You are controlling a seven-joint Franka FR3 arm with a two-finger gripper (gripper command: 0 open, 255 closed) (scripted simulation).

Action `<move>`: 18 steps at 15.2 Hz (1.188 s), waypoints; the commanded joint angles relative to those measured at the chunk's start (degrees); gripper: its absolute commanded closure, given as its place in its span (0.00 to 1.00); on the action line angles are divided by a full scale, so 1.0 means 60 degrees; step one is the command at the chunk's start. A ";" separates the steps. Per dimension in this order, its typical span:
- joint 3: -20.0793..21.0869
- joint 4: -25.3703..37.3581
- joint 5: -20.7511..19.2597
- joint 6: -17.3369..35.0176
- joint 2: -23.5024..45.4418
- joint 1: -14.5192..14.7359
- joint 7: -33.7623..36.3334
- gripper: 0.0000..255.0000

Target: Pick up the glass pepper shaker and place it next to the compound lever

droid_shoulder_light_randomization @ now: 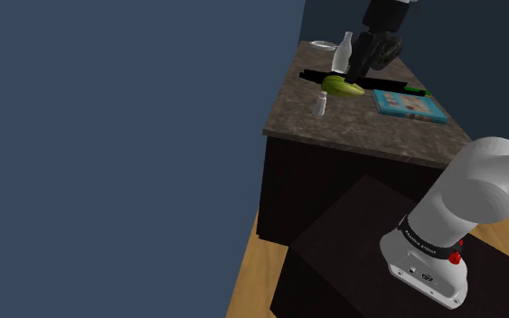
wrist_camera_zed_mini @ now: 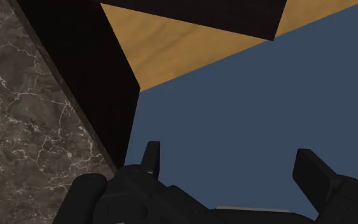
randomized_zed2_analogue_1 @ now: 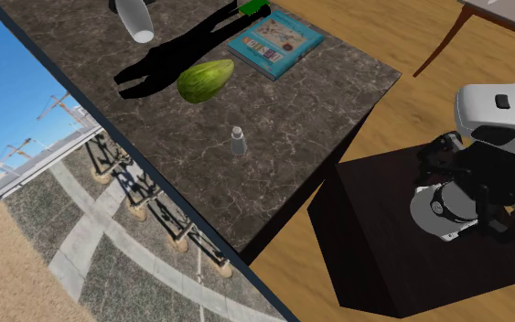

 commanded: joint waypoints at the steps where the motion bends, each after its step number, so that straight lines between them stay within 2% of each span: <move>1: 0.0000 0.0000 0.0000 0.0000 0.0000 0.0000 0.0000 0.00; 10: -0.1082 -0.0297 -0.0928 0.2125 0.1691 -0.0503 -0.1460 0.00; 18: -0.2038 0.0257 -0.1333 0.3904 0.3803 -0.0814 -0.2680 0.00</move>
